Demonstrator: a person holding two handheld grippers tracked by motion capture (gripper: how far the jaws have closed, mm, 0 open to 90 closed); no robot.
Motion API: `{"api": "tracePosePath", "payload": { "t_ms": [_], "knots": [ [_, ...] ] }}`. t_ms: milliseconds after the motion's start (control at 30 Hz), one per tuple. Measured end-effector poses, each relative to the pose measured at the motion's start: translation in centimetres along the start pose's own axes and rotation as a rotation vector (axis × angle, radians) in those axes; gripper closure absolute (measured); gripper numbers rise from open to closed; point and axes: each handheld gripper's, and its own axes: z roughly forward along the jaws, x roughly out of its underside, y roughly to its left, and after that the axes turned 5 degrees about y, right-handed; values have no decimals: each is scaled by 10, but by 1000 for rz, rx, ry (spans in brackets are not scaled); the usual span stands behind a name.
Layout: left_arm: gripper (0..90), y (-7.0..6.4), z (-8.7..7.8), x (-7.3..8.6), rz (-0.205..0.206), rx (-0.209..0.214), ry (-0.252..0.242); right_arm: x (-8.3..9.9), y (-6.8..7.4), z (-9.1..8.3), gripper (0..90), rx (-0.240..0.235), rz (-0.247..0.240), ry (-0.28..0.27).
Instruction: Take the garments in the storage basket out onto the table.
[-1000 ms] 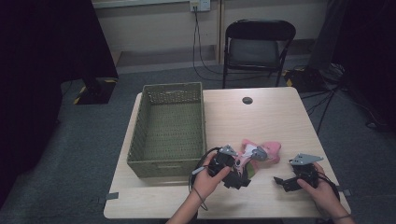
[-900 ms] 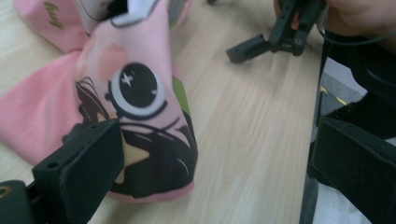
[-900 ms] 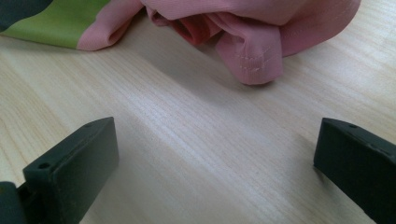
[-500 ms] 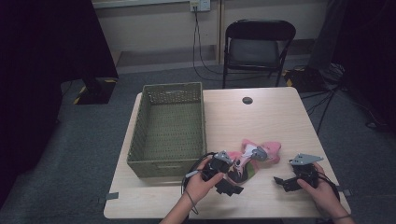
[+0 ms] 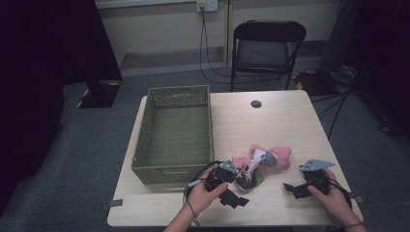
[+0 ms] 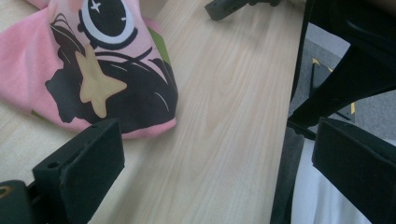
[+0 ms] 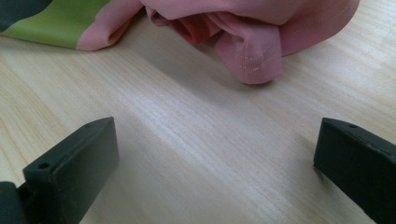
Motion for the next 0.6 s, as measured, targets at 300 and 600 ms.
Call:
{"api": "tracePosePath", "payload": {
  "t_ms": [300,600],
  "knots": [
    [22,1,-9,9,-1,-3,10,0,0,0,0,0,0,0],
    [27,2,-12,13,-8,19,5,0,0,0,0,0,0,0]
  ]
}}
